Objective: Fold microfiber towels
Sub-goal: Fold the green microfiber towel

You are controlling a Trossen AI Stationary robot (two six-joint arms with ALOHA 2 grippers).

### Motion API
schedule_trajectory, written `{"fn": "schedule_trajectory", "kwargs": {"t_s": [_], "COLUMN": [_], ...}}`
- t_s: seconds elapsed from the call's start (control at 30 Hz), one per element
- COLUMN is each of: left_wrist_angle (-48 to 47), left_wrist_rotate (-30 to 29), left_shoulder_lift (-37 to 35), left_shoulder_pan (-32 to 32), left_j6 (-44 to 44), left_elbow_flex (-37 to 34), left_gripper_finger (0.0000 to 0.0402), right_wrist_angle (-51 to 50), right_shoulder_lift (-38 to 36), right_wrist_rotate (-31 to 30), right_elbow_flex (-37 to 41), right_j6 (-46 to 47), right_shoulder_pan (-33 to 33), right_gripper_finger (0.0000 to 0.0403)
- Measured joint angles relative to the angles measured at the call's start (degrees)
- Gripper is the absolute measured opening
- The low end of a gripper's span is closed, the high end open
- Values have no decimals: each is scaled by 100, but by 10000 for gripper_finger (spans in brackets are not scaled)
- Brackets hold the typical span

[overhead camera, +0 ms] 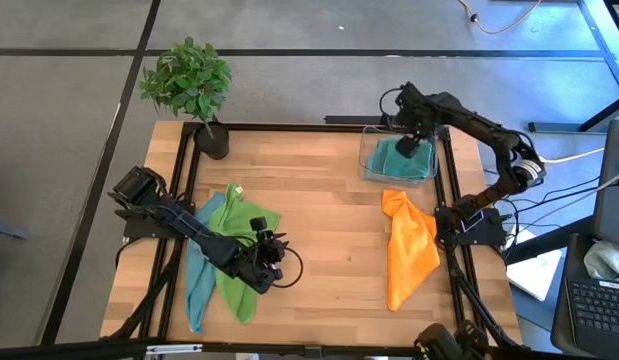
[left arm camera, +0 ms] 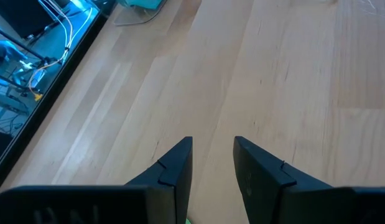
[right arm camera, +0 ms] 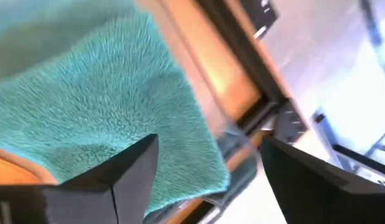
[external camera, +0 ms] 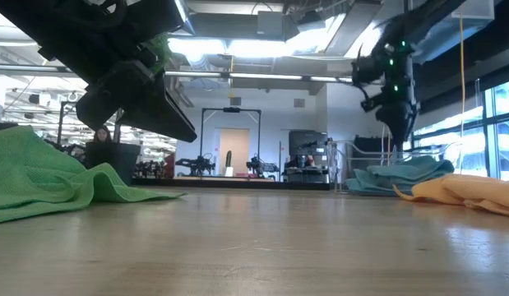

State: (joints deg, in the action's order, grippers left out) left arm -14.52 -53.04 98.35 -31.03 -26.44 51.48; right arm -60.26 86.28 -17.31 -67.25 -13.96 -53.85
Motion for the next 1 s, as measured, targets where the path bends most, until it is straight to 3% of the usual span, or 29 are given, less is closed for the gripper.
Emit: {"fn": "schedule_trajectory", "kwargs": {"t_s": [0.1, 0.27, 0.57, 0.73, 0.9, 1.0], "left_wrist_angle": [0, 0, -286, -999, -3005, -3617], "left_wrist_rotate": [0, -2, 448, 1332, 1277, 1196], "left_shoulder_lift": [0, 1, 1, -209, -593, -855], "left_shoulder_pan": [0, 0, -77, -64, 32, 180], "left_j6": [0, 2, 391, 595, 82, -130], "left_elbow_flex": [0, 0, 0, 62, 569, 701], "left_gripper_finger": [109, 109, 109, 109, 109, 109], "right_wrist_angle": [-184, 191, 1685, 3336, 5394, 6786], "right_shoulder_lift": [-189, -716, -1618, -1665, -1461, -1156], "right_wrist_rotate": [149, 1103, 1313, 1299, 1086, 959], "right_elbow_flex": [-312, -285, 908, 1607, 2483, 3060], "right_j6": [178, 876, 2330, 2727, 2661, 2565], "right_shoulder_pan": [142, 641, 2807, 4313, 5465, 5902], "right_gripper_finger": [278, 258, 221, 217, 217, 217]}}
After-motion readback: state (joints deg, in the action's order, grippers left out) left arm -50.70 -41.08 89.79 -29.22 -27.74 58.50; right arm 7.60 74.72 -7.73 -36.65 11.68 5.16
